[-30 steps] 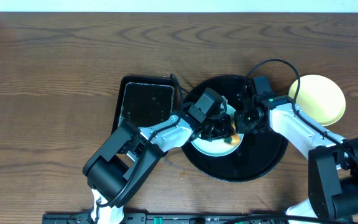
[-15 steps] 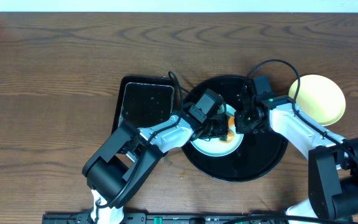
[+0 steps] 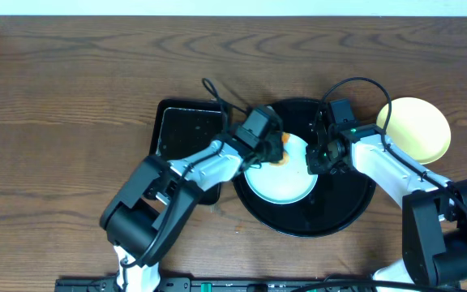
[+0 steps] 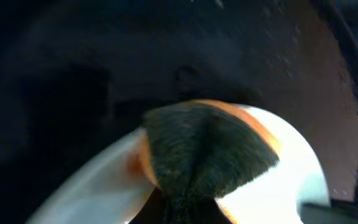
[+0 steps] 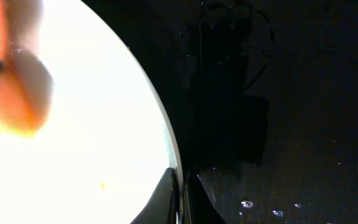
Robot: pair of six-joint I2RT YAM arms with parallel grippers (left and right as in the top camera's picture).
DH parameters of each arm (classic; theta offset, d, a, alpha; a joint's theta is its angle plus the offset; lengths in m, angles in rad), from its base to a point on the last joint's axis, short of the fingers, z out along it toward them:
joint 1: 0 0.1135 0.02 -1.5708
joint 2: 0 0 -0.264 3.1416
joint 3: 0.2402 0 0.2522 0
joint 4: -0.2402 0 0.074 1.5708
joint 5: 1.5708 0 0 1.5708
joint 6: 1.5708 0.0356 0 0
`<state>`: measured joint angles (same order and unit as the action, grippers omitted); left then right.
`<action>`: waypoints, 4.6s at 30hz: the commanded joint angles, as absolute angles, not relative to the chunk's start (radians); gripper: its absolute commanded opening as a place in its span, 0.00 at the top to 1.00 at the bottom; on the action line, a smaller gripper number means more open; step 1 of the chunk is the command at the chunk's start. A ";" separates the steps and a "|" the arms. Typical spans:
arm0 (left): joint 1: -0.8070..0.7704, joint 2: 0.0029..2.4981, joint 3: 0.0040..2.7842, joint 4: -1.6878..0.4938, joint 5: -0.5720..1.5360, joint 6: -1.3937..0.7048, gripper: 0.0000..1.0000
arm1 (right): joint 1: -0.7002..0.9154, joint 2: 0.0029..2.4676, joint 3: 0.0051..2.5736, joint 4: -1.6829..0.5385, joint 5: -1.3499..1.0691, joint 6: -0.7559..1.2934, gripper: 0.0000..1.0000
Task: Clean dirty plates on tray and stack at the side
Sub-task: 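Scrub the pale green plate with the sponge in the left gripper, then return the sponge to the black tray with the left gripper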
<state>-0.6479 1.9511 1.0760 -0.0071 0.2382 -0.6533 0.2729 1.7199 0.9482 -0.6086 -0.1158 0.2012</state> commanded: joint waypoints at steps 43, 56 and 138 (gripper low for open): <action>-0.794 1.880 1.104 -0.094 0.324 -0.818 0.93 | 0.289 1.707 0.953 -0.632 -0.094 0.205 0.99; -0.798 1.964 1.104 -0.002 0.399 -0.896 0.93 | 0.289 1.707 0.953 -0.632 -0.094 0.205 0.99; -0.375 1.601 1.081 -0.613 -0.046 -0.456 0.91 | 0.132 1.707 0.857 -0.453 -0.451 0.268 0.99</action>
<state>-0.3794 1.6016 1.0859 -0.6128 -0.0299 -0.4702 0.1654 1.7016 0.8608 -0.4572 -0.3862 0.3016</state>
